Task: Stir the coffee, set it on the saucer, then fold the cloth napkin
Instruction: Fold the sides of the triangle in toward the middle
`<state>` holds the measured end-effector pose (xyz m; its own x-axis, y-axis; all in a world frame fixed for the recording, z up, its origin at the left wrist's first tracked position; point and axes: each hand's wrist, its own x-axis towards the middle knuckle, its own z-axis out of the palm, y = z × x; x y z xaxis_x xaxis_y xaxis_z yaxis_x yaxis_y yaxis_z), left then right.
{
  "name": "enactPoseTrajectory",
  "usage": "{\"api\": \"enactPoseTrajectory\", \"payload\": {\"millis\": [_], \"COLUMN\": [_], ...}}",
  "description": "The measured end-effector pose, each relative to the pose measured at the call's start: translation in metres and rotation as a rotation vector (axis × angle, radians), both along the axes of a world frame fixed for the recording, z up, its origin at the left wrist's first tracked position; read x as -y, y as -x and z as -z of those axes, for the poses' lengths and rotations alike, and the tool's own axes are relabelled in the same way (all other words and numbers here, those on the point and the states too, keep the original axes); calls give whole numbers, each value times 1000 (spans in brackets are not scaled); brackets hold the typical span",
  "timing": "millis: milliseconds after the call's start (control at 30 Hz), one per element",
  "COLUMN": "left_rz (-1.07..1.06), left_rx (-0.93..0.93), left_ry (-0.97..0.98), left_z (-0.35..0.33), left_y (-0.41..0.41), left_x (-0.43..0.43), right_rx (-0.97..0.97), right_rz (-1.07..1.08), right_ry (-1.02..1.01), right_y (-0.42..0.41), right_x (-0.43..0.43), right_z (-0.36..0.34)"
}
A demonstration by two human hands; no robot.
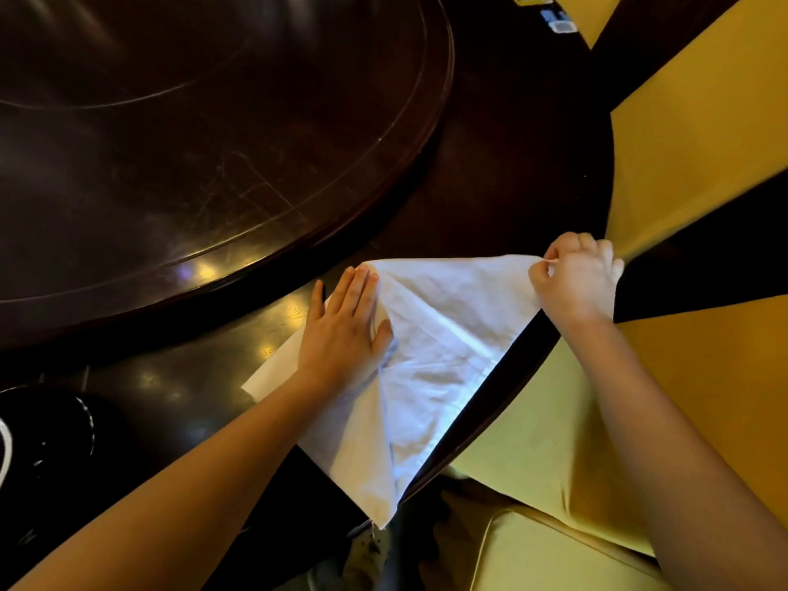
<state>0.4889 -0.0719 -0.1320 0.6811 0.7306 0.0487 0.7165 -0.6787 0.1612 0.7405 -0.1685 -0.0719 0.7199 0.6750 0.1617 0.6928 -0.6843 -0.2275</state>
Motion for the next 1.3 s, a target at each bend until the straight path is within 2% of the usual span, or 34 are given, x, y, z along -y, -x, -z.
{"api": "enactPoseTrajectory", "payload": {"millis": [100, 167, 267, 400, 567, 700, 900, 1067, 1167, 1300], "left_rz": [-8, -7, -11, -19, -1, 15, 9, 49, 123, 186], "left_rx": [2, -3, -19, -69, -44, 45, 83, 94, 90, 65], "left_ry": [-3, -2, 18, 16, 91, 146, 163, 45, 92, 164], "left_z": [1, 1, 2, 3, 2, -1, -5, -16, -20, -13], "left_y": [0, 0, 0, -1, 1, 5, 4, 17, 36, 65], "left_x": [0, 0, 0, 1, -3, -6, -1, 14, 61, 126], "right_rx": [-87, -204, -332, -408, -508, -456, -380, -326, -362, -394], "right_rz": [-245, -407, -518, -545, -579, -640, -734, -771, -732, -543], "right_ry": [-183, -200, -185, -208, -239, -278, -277, -215, -244, -325], "right_y": [59, 105, 160, 197, 193, 191, 198, 197, 184, 158], "right_x": [15, 36, 70, 97, 113, 120, 125, 132, 127, 105], "right_z": [-12, -7, 14, 38, 42, 40, 38, 33, 27, 18]}}
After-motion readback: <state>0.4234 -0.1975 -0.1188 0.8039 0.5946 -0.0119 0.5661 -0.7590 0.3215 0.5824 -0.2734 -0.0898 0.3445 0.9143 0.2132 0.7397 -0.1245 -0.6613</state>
